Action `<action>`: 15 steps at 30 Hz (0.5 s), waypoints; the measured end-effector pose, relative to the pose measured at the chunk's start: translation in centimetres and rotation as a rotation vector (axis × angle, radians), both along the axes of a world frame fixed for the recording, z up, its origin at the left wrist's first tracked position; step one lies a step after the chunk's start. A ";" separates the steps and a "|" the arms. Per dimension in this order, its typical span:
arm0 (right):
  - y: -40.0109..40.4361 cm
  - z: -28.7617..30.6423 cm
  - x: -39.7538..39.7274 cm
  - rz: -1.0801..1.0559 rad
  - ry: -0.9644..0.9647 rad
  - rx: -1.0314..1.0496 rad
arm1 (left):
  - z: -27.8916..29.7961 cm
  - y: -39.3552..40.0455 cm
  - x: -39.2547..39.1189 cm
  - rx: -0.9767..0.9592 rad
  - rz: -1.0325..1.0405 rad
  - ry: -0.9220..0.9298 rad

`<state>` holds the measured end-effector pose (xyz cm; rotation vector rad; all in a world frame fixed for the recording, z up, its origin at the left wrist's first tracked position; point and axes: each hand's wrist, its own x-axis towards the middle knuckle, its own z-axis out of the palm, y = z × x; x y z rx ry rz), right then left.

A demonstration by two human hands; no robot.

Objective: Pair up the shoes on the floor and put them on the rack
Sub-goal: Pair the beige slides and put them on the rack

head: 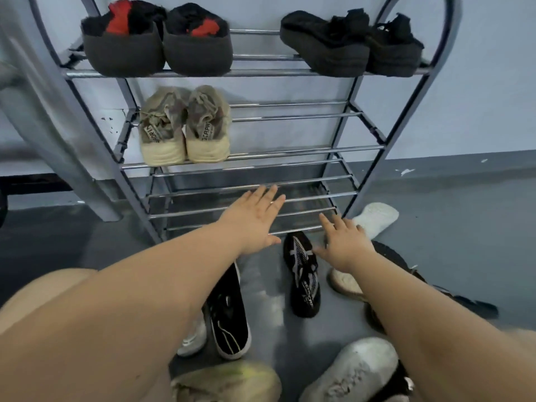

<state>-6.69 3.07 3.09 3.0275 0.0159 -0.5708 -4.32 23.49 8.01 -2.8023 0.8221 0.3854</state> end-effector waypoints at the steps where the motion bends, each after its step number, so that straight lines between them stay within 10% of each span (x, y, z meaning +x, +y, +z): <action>1: -1.0 -0.2 -0.5 -0.021 0.016 -0.019 | -0.3 -0.8 0.0 0.005 -0.006 0.014; 15: -9.8 -1.3 -4.1 -0.293 0.074 -0.039 | -5.5 -11.5 -0.5 0.031 -0.150 0.145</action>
